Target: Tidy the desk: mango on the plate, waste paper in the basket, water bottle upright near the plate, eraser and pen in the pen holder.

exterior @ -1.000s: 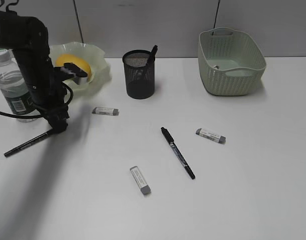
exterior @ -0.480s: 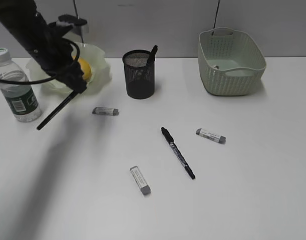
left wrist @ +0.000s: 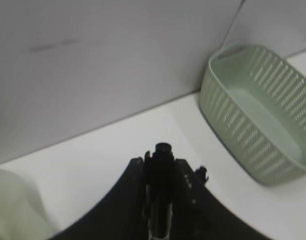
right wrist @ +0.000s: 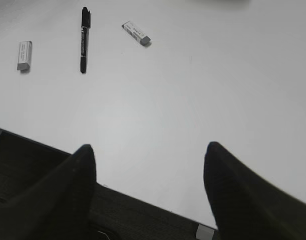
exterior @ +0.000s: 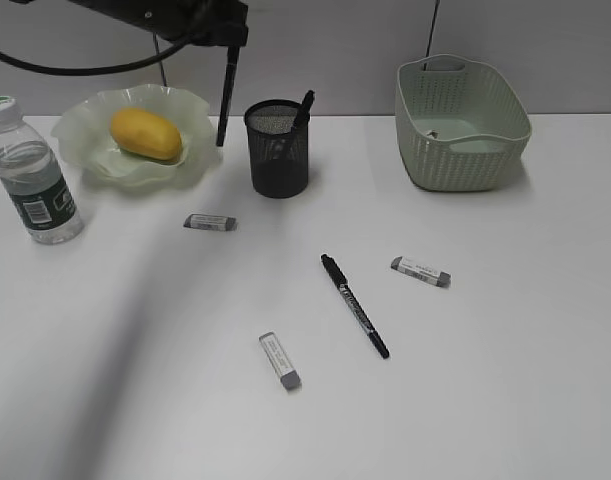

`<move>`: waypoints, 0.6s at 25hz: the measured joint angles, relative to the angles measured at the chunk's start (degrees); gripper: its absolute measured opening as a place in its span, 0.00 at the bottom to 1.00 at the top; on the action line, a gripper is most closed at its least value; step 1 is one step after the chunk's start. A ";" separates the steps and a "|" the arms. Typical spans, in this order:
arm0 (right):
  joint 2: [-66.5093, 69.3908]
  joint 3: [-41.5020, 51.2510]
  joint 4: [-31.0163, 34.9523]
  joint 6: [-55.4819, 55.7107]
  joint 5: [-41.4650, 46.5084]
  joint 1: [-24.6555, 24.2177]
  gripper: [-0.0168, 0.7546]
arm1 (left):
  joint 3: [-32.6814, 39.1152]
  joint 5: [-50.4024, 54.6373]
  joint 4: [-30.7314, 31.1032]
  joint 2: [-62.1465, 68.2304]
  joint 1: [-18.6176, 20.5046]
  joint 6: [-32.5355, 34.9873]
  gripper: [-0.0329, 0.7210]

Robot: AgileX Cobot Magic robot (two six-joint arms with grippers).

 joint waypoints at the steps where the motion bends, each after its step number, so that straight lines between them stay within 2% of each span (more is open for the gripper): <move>1: 0.00 0.00 0.00 0.00 0.00 0.00 0.71 | 0.00 -2.81 -1.28 0.06 -0.49 0.00 0.22; 6: 0.00 0.00 0.00 0.00 0.00 0.00 0.71 | -0.05 -14.03 -5.89 0.93 -2.42 0.00 0.22; 15: 0.00 0.00 0.00 0.00 0.00 0.00 0.71 | -0.05 -21.92 -7.10 6.21 -4.96 0.00 0.22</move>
